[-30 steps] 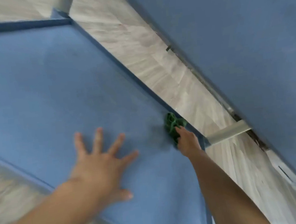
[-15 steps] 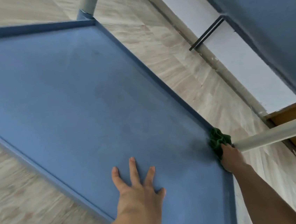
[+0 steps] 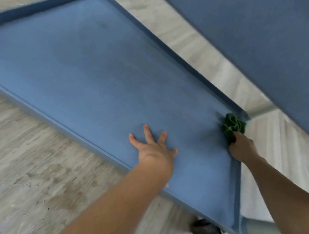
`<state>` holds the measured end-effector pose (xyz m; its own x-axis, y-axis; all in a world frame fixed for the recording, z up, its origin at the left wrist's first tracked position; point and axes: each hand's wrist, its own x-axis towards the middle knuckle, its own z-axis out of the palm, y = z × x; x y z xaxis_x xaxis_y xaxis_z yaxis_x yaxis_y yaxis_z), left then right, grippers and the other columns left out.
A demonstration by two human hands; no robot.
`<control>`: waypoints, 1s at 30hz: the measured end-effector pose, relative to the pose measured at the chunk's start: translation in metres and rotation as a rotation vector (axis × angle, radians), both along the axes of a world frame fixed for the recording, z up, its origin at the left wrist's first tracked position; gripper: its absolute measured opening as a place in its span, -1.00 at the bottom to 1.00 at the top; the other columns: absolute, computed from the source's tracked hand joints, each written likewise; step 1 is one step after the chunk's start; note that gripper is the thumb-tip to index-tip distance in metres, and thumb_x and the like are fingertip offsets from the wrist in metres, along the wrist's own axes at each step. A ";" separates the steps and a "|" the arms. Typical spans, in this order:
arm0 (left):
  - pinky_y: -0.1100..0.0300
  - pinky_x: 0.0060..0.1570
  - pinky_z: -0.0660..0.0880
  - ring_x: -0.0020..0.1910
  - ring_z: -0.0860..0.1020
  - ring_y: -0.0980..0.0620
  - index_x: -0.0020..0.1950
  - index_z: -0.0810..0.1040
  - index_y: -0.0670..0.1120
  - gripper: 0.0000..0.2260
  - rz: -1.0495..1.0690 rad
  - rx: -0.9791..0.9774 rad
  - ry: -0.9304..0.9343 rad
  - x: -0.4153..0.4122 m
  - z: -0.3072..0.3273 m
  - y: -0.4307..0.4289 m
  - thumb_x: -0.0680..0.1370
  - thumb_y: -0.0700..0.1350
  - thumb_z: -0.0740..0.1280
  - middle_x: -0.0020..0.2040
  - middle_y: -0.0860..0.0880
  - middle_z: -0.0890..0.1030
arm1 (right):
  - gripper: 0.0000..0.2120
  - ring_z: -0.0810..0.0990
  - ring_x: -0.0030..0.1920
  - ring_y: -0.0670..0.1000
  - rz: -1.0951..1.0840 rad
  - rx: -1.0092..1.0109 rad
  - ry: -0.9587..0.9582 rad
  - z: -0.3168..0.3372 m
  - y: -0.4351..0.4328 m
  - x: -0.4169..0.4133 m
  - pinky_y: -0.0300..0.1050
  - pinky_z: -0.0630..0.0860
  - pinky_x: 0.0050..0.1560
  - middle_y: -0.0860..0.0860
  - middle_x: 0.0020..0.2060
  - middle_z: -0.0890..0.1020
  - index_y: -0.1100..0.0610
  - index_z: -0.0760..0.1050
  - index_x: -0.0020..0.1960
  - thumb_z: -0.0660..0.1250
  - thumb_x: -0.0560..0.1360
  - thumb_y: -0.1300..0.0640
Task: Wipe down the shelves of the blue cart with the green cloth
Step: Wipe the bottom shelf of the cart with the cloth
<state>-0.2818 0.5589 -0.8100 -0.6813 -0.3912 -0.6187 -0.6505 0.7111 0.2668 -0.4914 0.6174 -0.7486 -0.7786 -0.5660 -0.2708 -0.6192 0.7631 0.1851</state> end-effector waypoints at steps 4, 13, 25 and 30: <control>-0.64 0.25 -0.02 0.47 -0.33 -0.49 0.57 -0.10 0.33 -0.07 -0.012 -0.044 0.006 0.003 -0.004 0.000 0.40 0.29 0.45 0.61 0.05 -0.29 | -0.60 0.42 0.31 0.28 0.027 0.099 0.073 -0.022 0.061 -0.023 -0.01 0.37 0.30 0.27 0.32 0.45 0.27 0.35 0.35 0.20 0.52 0.25; -0.52 0.34 0.04 0.52 -0.30 -0.40 0.49 -0.15 0.47 -0.08 0.007 -0.083 0.007 0.010 -0.011 -0.002 0.31 0.46 0.36 0.60 0.15 -0.29 | -0.70 0.60 0.05 0.24 0.121 0.269 0.000 -0.021 0.166 0.063 0.05 0.55 0.05 0.19 0.04 0.61 0.16 0.44 0.17 0.26 0.44 0.21; -0.36 0.43 0.07 0.58 -0.10 -0.23 0.58 0.06 0.25 -0.39 -0.013 -0.167 0.220 0.048 -0.014 0.017 0.57 0.30 0.17 0.64 0.03 -0.07 | -0.53 0.57 0.18 0.07 -0.081 -0.250 -0.354 -0.028 0.189 0.154 -0.26 0.45 0.25 0.03 0.14 0.64 -0.12 0.47 0.30 0.18 0.43 0.16; 0.19 0.40 0.29 0.43 0.41 0.03 0.44 0.44 0.09 -0.62 0.159 0.060 0.651 0.116 -0.021 -0.021 0.62 0.03 0.29 0.44 0.01 0.48 | -0.59 0.53 0.24 -0.09 -0.183 -0.629 -0.665 -0.049 0.116 0.229 -0.55 0.25 0.22 0.02 0.26 0.55 -0.17 0.47 0.29 0.29 0.48 0.11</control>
<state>-0.1661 0.5377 -0.8309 -0.8595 -0.4957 -0.1246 -0.4392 0.5916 0.6762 -0.2626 0.7332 -0.7976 -0.6650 -0.6439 -0.3783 -0.3100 0.6988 -0.6446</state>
